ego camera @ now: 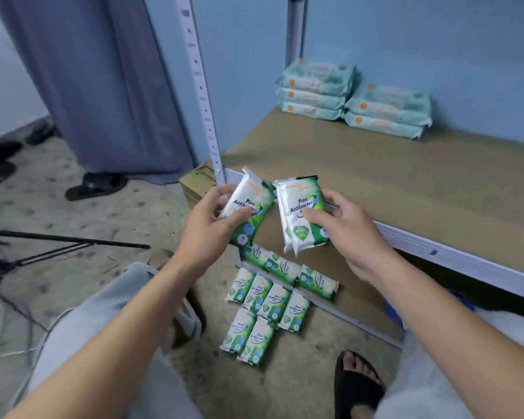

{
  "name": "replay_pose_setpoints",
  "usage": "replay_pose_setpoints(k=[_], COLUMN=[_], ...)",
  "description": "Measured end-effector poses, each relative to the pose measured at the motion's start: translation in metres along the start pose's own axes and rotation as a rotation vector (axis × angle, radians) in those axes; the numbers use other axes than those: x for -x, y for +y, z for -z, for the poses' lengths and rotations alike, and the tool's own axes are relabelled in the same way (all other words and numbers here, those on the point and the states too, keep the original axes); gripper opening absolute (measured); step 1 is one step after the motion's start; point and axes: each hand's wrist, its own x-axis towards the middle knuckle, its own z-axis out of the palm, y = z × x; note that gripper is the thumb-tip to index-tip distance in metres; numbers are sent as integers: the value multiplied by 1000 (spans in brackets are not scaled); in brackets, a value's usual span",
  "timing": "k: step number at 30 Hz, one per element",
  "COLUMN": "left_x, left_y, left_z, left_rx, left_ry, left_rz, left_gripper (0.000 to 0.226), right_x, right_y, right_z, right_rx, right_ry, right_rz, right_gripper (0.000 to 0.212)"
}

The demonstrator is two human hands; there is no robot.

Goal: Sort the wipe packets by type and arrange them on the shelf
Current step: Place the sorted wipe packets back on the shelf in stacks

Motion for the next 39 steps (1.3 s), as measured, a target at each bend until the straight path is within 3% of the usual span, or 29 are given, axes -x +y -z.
replay_pose_setpoints(k=[9, 16, 21, 24, 29, 34, 37, 39], left_x=[-74, -128, -138, -142, -140, -130, -127, -126], left_y=[49, 18, 12, 11, 9, 10, 13, 15], left_z=[-32, -63, -71, -66, -54, -55, -62, -62], left_rx=[113, -84, -222, -297, -210, -198, -237, -286], left_ry=[87, 197, 287, 275, 185, 165, 78, 24], left_rz=[15, 19, -11, -10, 46, 23, -25, -44], left_gripper=[36, 30, 26, 28, 22, 18, 29, 22], right_x=[-73, -122, -133, -128, -118, -119, -119, -119], right_y=[-46, -26, -23, -25, -20, -16, -15, -14], right_z=[16, 14, 22, 29, 32, 22, 17, 17], right_rx=[96, 361, 586, 633, 421, 408, 434, 438], right_ry=[223, 392, 359, 380, 417, 428, 412, 399], right_rz=[95, 27, -49, -16, 8, 66, 109, 123], right_gripper=[33, 34, 39, 36, 17, 14, 15, 16])
